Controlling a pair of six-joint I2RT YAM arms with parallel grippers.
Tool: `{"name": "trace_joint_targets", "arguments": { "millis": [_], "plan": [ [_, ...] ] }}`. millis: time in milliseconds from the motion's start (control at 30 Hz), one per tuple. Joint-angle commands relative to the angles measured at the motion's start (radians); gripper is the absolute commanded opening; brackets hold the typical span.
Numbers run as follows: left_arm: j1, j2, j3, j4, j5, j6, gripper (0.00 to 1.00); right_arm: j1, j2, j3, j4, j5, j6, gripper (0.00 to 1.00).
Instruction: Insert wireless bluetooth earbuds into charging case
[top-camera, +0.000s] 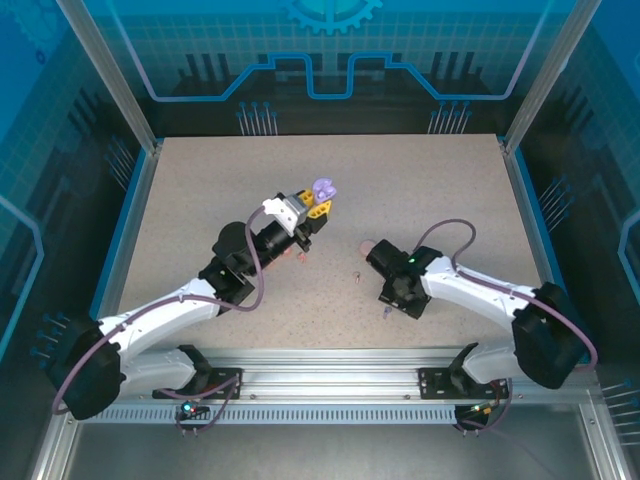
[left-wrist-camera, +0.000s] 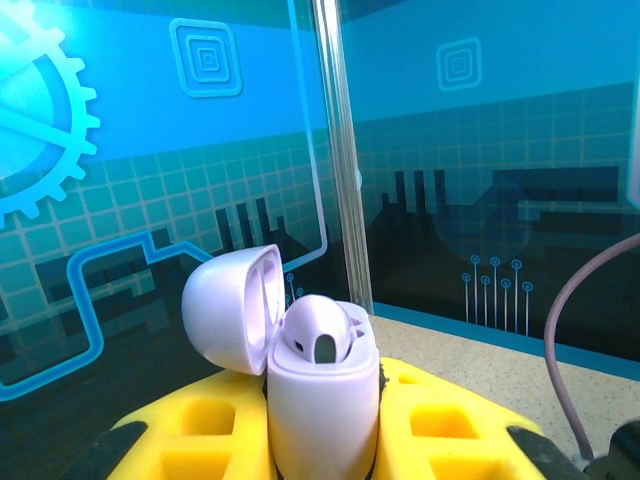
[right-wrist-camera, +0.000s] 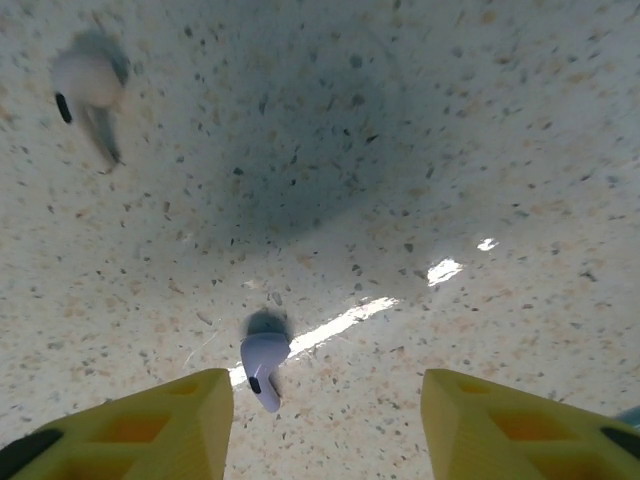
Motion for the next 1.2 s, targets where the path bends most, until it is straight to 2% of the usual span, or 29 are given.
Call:
{"name": "trace_joint_targets", "arguments": {
  "millis": [0, 700, 1167],
  "plan": [
    [-0.001, -0.035, -0.02, 0.05, -0.024, -0.023, 0.0, 0.025, 0.055, 0.028, 0.032, -0.026, 0.035, 0.5],
    [0.0, -0.051, -0.045, 0.055, -0.03, -0.019, 0.0, 0.046, 0.205, 0.021, 0.103, -0.049, 0.026, 0.37],
    [-0.001, -0.037, -0.039, 0.055, -0.024, -0.024, 0.0, 0.01, 0.195, -0.056, 0.158, -0.071, 0.006, 0.29]
  ]
}}
